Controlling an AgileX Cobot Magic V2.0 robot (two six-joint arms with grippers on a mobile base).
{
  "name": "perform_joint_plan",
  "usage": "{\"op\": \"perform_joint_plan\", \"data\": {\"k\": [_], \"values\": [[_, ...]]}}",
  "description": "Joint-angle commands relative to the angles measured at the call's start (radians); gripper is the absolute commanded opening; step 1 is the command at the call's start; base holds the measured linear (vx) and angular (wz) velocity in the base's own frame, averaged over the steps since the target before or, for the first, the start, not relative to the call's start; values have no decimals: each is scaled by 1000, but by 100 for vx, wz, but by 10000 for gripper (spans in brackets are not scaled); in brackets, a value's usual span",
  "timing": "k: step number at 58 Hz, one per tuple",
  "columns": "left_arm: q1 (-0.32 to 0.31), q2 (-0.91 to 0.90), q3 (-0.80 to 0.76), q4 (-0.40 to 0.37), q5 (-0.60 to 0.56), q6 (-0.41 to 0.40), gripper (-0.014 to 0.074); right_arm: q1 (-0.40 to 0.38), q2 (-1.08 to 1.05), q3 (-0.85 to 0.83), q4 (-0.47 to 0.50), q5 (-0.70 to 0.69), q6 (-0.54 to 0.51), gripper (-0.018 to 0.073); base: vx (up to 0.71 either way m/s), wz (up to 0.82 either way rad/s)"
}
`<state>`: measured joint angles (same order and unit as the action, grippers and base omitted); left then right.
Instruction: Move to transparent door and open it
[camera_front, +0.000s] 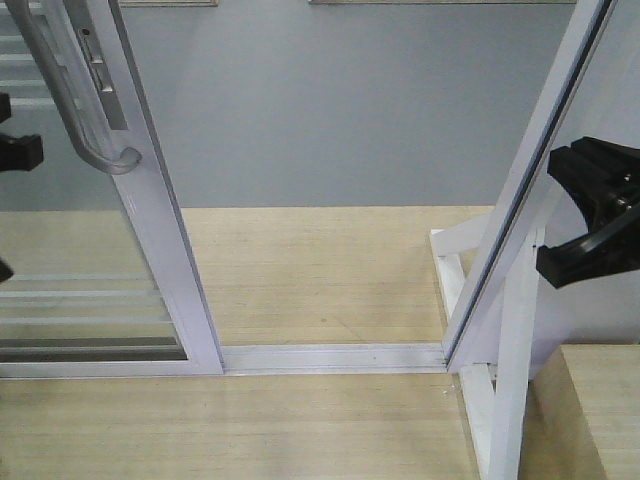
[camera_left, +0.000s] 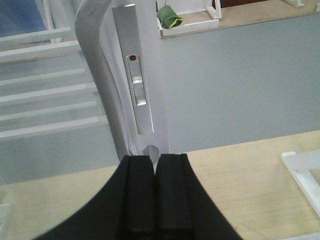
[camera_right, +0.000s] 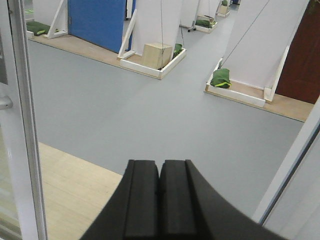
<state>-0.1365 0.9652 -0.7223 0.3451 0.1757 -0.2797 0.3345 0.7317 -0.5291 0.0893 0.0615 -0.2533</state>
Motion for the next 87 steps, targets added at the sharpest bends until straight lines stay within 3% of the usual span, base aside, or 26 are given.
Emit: {"op": "perform_joint_plan", "data": {"k": [1, 13, 26, 39, 69, 73, 87], "values": [[-5, -115, 46, -19, -55, 2, 0, -4, -74, -31, -2, 11, -9, -3, 0, 0], [-5, -371, 210, -113, 52, 17, 0, -4, -231, -31, -3, 161, -9, -3, 0, 0], [-5, -591, 304, -211, 131, 44, 0, -4, -310, -31, -21, 167, -9, -3, 0, 0], [-5, -672, 304, -207, 164, 42, 0, -4, -310, -31, -10, 180, -8, -1, 0, 0], [-5, -671, 304, -206, 164, 43, 0, -4, -310, -31, -10, 181, -8, 0, 0, 0], [-3, -671, 304, -173, 149, 69, 0, -4, -310, -31, -10, 181, -8, 0, 0, 0], [-3, -671, 317, -195, 138, 125, 0, -4, -310, -31, -10, 181, -8, 0, 0, 0]]}}
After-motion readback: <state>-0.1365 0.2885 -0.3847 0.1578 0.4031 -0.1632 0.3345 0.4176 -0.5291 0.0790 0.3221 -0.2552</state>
